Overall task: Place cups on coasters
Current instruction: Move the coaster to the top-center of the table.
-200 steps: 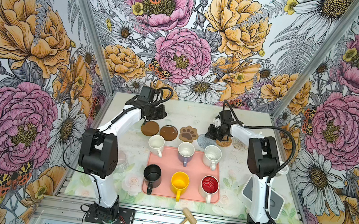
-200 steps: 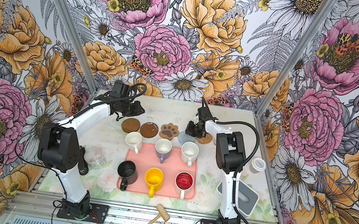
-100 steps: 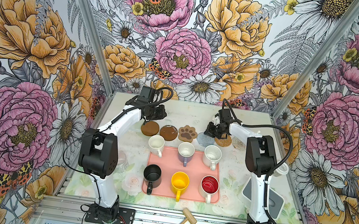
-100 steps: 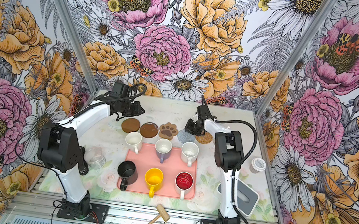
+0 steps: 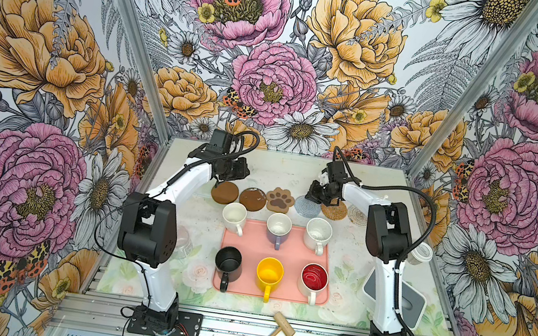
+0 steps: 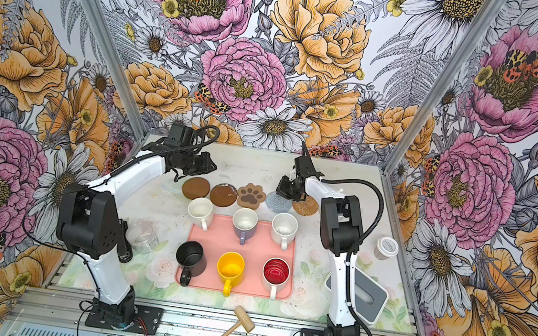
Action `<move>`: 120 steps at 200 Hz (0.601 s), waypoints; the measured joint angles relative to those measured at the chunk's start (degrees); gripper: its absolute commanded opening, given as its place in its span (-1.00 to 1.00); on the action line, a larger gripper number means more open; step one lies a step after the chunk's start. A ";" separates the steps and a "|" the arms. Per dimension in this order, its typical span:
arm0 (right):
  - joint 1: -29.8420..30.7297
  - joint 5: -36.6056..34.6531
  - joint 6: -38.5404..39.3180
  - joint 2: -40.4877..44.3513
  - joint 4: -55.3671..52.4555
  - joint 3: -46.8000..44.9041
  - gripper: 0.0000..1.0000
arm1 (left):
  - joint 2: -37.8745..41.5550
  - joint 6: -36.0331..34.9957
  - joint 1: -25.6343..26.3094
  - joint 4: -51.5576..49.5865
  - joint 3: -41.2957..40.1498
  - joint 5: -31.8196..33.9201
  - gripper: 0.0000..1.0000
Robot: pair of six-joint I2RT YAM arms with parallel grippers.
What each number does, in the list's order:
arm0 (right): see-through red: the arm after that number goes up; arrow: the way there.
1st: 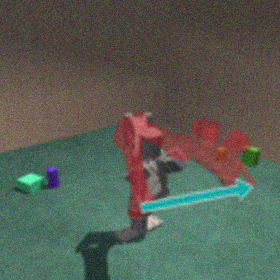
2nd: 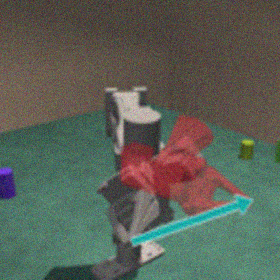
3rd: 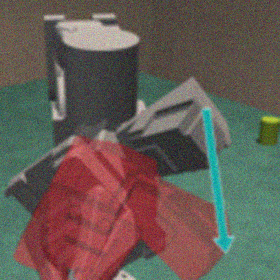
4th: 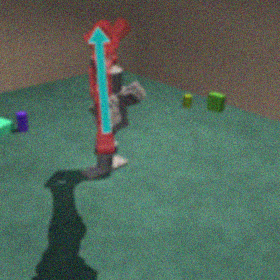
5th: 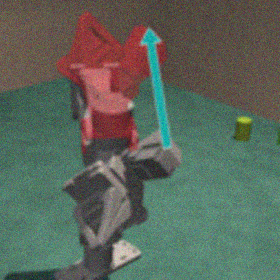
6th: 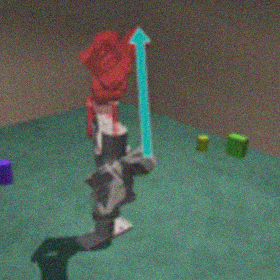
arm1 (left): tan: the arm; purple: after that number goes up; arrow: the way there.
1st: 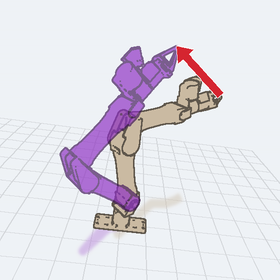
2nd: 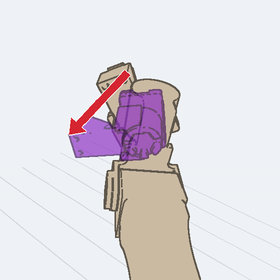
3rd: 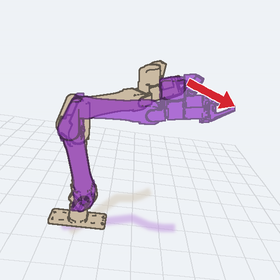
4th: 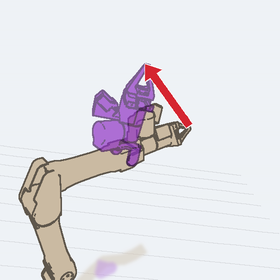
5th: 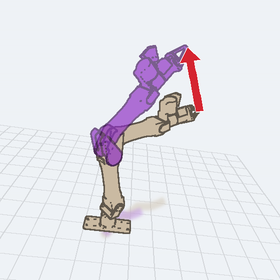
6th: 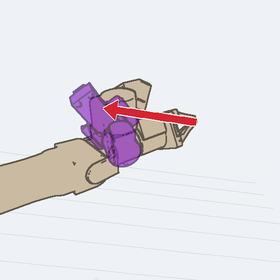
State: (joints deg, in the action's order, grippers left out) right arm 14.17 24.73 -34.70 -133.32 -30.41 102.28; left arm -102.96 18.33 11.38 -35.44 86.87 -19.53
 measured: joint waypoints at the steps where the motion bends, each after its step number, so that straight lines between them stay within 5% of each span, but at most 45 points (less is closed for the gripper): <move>1: 0.00 0.00 0.00 0.00 0.00 0.00 -1.00 | 0.00 0.00 0.00 0.00 0.00 0.02 -0.63; 120: -0.76 -1.66 -0.24 -0.50 -0.61 1.86 -1.00 | 1.64 0.85 -0.04 0.24 -0.44 0.00 -0.63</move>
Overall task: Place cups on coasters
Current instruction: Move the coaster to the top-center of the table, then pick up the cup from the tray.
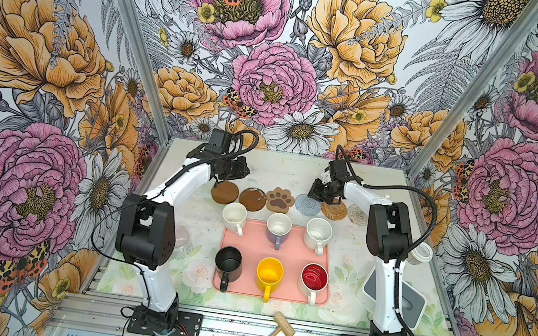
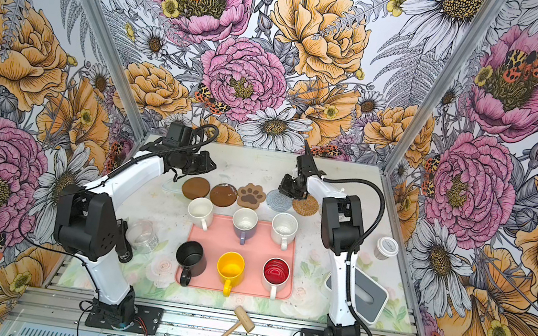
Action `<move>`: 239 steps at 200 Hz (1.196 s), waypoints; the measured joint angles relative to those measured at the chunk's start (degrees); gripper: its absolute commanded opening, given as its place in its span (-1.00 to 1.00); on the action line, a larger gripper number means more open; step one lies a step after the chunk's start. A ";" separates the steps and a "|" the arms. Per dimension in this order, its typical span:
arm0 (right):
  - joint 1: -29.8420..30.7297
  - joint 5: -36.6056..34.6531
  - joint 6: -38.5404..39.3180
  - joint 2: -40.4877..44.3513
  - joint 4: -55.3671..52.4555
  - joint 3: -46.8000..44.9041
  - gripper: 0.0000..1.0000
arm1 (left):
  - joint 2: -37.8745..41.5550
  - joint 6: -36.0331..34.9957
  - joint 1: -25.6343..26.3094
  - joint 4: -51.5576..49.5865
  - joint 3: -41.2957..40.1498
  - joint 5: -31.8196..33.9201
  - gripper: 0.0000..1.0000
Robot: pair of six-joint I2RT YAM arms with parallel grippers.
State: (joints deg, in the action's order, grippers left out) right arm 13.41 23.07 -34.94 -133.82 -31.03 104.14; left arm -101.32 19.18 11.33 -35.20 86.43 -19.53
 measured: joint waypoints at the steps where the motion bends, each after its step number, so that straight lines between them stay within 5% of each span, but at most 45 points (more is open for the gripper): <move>1: 0.00 0.00 0.00 0.00 0.00 0.00 -1.00 | 0.02 0.00 0.00 0.00 0.00 0.02 -0.63; 105: -0.26 -0.39 0.39 1.95 -0.46 1.29 -1.00 | 1.60 0.02 0.00 0.61 0.00 0.00 -0.63; 194: -0.09 -4.92 3.61 24.74 0.07 -9.49 -1.00 | 11.28 -0.02 0.13 8.81 -7.67 0.00 -0.60; 239: 2.56 -11.15 4.46 35.10 0.07 -20.72 -0.98 | 18.82 -0.33 0.90 12.28 -14.69 0.24 -0.28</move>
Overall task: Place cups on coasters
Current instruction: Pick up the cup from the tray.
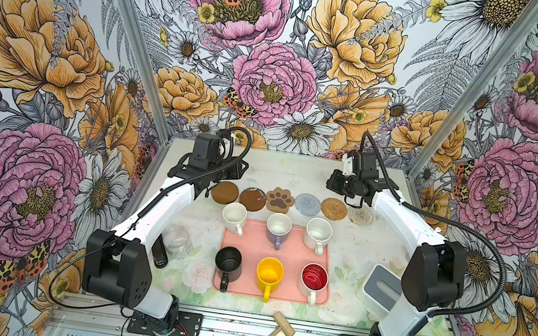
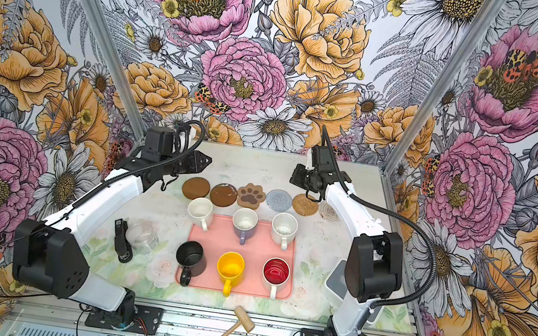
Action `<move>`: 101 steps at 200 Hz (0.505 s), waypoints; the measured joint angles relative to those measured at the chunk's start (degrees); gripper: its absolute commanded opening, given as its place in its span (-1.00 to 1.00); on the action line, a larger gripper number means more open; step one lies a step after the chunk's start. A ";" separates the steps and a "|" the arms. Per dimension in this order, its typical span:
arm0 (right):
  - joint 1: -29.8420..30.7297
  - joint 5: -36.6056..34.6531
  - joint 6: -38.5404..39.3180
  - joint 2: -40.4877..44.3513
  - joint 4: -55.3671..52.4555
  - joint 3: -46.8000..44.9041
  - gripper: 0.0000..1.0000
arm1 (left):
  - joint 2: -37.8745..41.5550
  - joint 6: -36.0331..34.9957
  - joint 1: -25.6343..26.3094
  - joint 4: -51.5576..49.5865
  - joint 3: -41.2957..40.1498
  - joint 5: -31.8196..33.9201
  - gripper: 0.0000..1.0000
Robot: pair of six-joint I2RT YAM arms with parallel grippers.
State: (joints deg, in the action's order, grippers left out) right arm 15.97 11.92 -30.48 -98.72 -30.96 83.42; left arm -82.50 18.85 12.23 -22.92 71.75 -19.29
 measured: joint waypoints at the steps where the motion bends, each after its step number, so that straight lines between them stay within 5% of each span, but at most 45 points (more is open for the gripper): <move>1: 0.00 0.00 0.00 0.00 0.00 0.00 -0.97 | 0.00 0.00 0.00 0.00 0.00 0.00 -0.28; 101: 8.68 -8.87 0.63 21.18 3.91 -20.26 -0.34 | 10.88 -1.29 11.47 7.02 -2.38 15.65 0.39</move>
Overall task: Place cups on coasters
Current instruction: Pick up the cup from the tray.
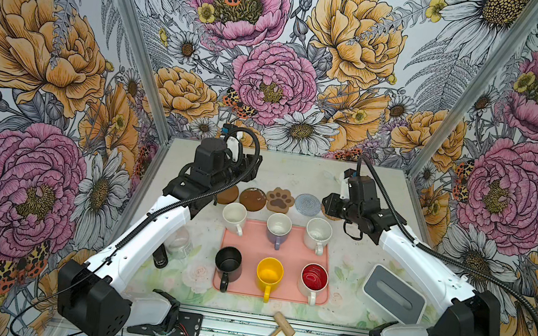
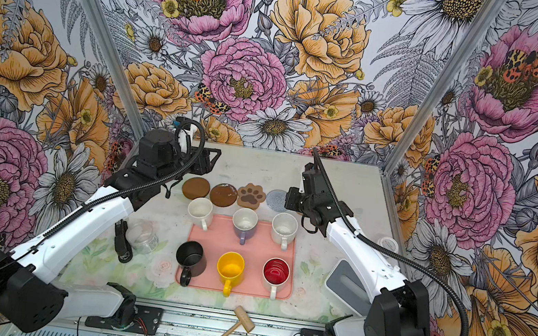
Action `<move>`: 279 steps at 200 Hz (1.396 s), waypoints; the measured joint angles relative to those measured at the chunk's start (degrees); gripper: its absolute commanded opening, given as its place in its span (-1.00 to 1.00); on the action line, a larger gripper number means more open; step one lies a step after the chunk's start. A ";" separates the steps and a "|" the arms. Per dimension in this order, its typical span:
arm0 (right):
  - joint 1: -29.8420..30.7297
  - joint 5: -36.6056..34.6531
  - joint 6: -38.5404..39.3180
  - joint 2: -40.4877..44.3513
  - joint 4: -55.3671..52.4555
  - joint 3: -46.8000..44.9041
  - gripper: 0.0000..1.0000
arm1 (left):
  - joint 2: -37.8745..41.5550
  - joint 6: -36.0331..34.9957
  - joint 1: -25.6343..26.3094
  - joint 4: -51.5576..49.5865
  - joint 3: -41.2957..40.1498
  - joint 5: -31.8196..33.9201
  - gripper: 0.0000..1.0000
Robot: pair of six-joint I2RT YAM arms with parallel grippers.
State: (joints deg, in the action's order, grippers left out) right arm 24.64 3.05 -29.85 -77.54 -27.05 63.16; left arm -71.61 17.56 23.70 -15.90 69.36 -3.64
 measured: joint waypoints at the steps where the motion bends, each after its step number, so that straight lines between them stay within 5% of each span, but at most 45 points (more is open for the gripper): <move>1: 0.09 -0.04 -0.04 0.24 0.07 -0.15 -0.34 | 0.15 0.00 0.13 0.09 -0.11 0.13 0.40; 81: 7.41 -5.88 -2.25 10.14 1.99 -10.19 0.00 | 2.43 -0.57 4.68 0.15 -5.84 9.86 0.45; 159: 14.75 -9.88 -6.32 16.26 0.31 -15.04 0.19 | 0.92 -1.99 5.07 6.38 -12.85 11.10 0.45; 279: 15.10 -12.63 -13.25 9.25 -6.99 -17.31 0.22 | -1.16 -3.65 5.07 9.68 -12.79 12.22 0.69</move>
State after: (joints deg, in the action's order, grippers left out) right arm 39.75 -9.58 -43.09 -68.29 -34.04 45.84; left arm -72.77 13.91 28.77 -6.22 56.58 8.58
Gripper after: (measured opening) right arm 0.615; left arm 0.823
